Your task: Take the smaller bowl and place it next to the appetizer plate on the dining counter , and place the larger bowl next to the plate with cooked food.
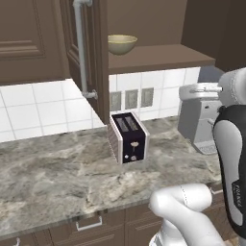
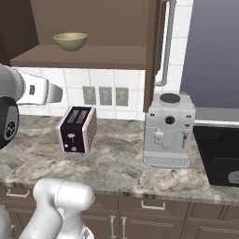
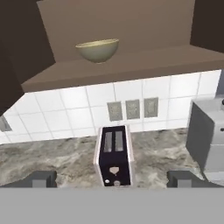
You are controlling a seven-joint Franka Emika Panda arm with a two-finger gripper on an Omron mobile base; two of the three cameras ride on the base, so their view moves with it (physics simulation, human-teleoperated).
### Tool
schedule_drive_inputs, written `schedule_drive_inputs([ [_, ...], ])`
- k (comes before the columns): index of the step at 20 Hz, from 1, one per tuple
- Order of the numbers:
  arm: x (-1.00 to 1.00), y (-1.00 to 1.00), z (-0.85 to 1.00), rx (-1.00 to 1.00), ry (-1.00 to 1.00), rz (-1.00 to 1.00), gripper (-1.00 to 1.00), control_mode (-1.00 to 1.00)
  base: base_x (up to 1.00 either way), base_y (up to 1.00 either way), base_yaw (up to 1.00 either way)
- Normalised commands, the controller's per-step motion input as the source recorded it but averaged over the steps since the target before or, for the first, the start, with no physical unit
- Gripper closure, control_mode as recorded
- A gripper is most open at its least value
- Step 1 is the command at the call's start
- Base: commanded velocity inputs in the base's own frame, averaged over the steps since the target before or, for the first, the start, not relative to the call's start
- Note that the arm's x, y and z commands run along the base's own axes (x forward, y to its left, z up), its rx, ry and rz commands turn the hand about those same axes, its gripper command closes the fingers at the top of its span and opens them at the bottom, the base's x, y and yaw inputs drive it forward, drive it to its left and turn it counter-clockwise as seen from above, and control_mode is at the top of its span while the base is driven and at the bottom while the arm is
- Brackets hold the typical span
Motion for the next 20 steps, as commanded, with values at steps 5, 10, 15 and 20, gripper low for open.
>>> schedule_drive_inputs([
  [5, -0.01, 0.45, 0.27, 0.21, 0.00, -0.03, -1.00, -1.00, 0.00, 0.00, 0.00],
  [10, 0.06, 0.19, 0.37, 0.16, 0.00, -0.03, -1.00, -1.00, 0.00, 0.00, 0.00],
  [15, 0.16, -0.19, 0.30, 0.12, 0.01, -0.03, -1.00, -1.00, 0.00, 0.00, 0.00],
  [20, 0.70, -0.09, 0.00, 0.08, 0.11, 0.00, -1.00, -1.00, 0.00, 0.00, 0.00],
])
